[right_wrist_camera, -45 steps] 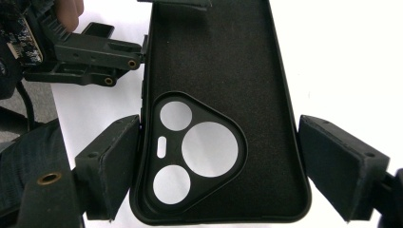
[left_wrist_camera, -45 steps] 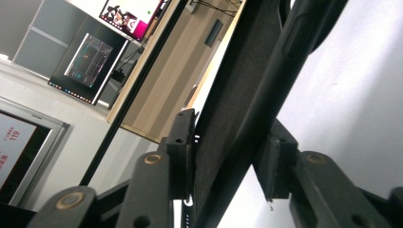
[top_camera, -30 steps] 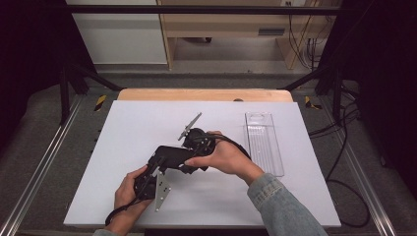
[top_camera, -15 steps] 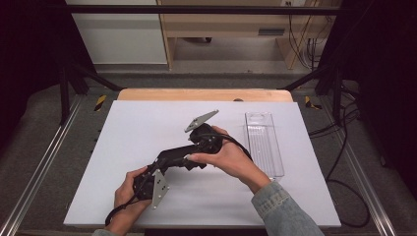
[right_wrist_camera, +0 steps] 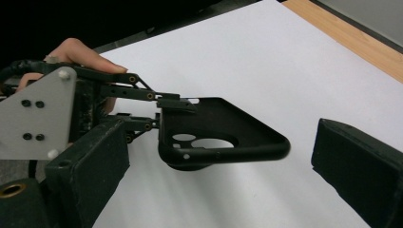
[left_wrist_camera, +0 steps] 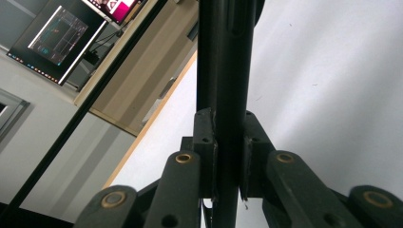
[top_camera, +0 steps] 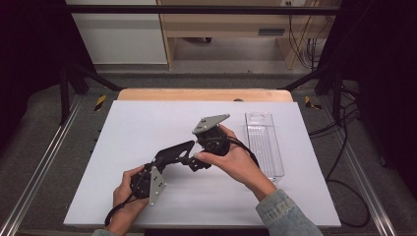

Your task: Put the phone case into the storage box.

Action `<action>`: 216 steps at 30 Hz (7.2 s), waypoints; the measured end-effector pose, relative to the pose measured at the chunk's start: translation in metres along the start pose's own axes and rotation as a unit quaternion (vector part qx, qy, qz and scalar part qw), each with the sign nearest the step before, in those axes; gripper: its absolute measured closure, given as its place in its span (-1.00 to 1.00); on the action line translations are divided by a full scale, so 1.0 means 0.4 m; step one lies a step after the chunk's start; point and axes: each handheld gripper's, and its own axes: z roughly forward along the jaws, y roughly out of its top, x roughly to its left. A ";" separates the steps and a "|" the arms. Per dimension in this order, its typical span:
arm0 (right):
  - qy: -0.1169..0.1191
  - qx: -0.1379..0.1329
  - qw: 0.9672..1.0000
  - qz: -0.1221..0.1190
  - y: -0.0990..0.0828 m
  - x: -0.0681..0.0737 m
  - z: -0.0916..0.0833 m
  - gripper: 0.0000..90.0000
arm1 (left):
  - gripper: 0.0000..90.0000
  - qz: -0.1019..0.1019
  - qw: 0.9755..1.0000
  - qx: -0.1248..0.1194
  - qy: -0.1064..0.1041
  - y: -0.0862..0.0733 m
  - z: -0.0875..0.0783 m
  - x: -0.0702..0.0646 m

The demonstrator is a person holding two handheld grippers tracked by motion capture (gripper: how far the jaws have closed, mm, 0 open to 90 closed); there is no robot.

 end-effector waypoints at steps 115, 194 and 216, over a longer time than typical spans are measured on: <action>-0.062 -0.234 0.962 0.128 -0.041 0.069 0.138 -0.72 | 0.79 -0.422 0.874 -0.128 -0.202 -0.014 -0.016 0.029; -0.157 -0.180 0.956 0.173 -0.015 -0.082 0.031 -0.67 | -0.62 -0.407 0.906 -0.074 -0.089 -0.046 -0.014 0.052; -0.219 -0.181 0.942 0.177 0.003 -0.183 -0.038 -0.67 | -0.87 -0.415 0.910 -0.027 -0.003 -0.187 -0.101 0.140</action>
